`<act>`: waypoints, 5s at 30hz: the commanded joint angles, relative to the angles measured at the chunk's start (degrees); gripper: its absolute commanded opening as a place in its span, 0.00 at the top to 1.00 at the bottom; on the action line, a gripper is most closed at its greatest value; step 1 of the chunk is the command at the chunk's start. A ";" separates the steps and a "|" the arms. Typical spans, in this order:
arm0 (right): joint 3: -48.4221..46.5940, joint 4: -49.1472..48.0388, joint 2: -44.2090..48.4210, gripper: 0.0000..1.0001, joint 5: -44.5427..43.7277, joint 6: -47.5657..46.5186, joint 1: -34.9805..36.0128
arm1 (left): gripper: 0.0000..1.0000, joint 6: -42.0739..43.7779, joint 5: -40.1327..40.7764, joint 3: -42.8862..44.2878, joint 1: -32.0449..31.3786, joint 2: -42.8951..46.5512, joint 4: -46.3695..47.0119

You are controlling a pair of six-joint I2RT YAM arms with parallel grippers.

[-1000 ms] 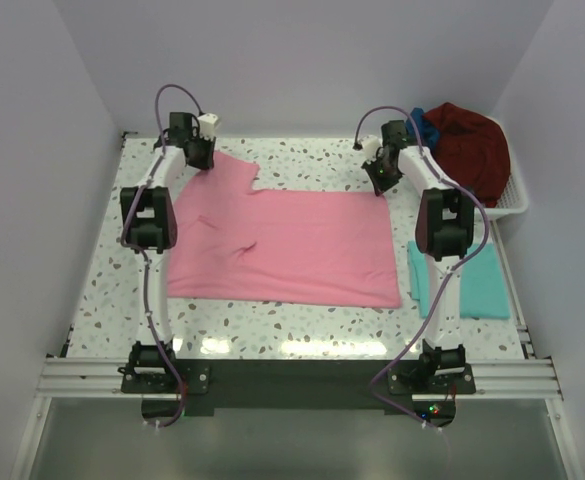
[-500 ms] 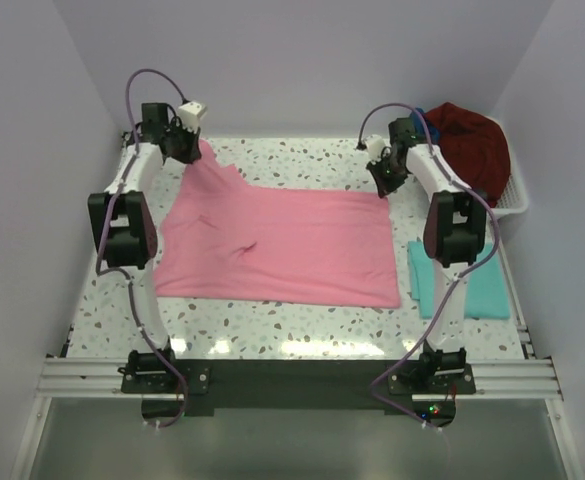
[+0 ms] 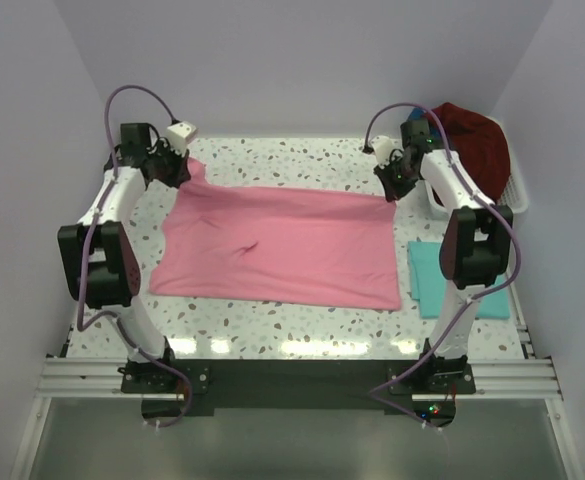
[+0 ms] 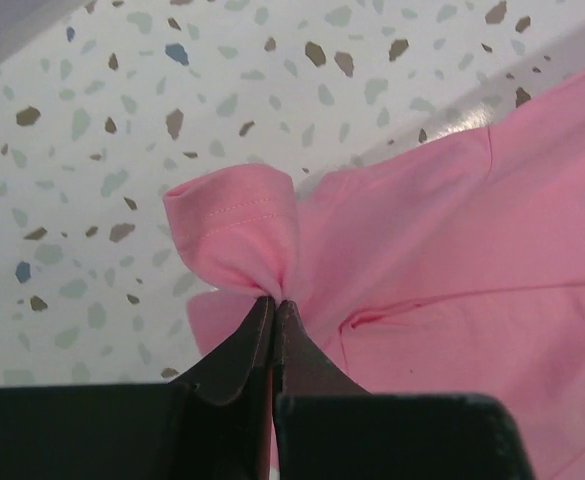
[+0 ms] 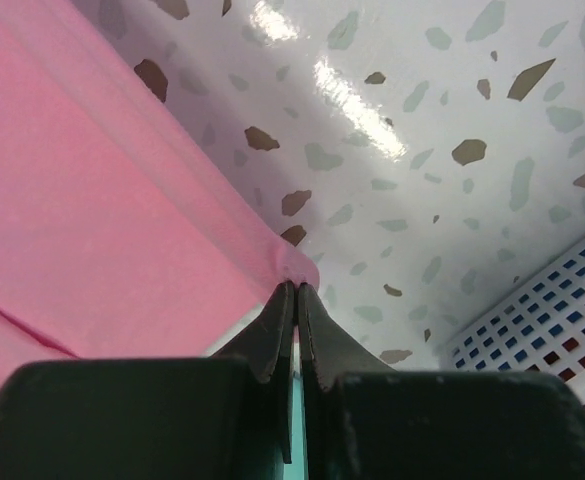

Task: Fold and stack the t-shirts
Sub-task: Fold the tshirt

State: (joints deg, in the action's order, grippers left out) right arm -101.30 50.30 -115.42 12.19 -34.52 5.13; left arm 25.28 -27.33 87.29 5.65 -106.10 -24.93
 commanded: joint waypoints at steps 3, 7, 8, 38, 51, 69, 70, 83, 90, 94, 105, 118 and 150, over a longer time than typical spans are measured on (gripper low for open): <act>3.91 1.63 5.46 1.00 2.75 -3.27 -0.56 | 1.00 3.28 -0.09 -8.60 0.42 9.94 -0.38; 5.40 2.78 6.17 1.00 3.81 -3.62 -0.56 | 1.00 4.08 1.31 -13.36 0.50 14.95 -1.70; 5.67 2.96 6.34 1.00 3.90 -4.06 -0.56 | 1.00 4.16 1.58 -14.15 0.50 15.66 -1.88; 19.65 1.55 7.75 1.00 2.58 -7.66 -0.56 | 1.00 7.33 6.86 -29.98 0.59 18.48 -5.22; 18.06 4.37 10.82 1.00 2.93 -9.16 -0.47 | 1.00 8.12 6.77 -27.25 0.59 21.73 -8.21; 22.72 4.79 8.19 1.00 2.14 -11.27 -0.38 | 0.84 20.15 5.62 -36.66 0.59 21.29 -8.47; 22.72 5.41 8.28 0.96 2.31 -11.62 -0.38 | 0.77 20.94 5.45 -37.18 0.59 21.64 -8.91; 19.40 13.68 10.21 0.60 0.72 -15.67 -0.20 | 0.56 22.21 -6.86 -20.68 2.00 18.14 -20.70; 11.13 16.84 5.82 0.59 7.05 -10.04 0.15 | 0.47 16.73 -4.31 -12.15 2.00 6.02 -21.21; 9.98 17.11 3.89 0.59 7.76 -8.63 1.29 | 0.46 17.17 -4.13 -11.70 2.00 3.54 -23.14; 12.26 14.82 3.44 0.62 5.04 -9.07 1.73 | 0.96 31.22 -4.67 -21.97 1.91 12.93 -30.09; 14.81 13.94 3.97 0.63 2.49 -10.13 1.73 | 0.52 43.64 -3.59 -28.24 1.64 18.04 -32.81; 20.71 11.57 2.56 0.78 1.70 -10.48 2.34 | 0.50 11.10 -7.56 -16.89 -3.62 7.84 -15.07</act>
State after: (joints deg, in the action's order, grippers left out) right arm -79.61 62.39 -112.97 14.22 -44.42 7.01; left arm 36.56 -34.54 70.83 5.06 -103.00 -44.42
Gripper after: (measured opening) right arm 0.218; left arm 0.480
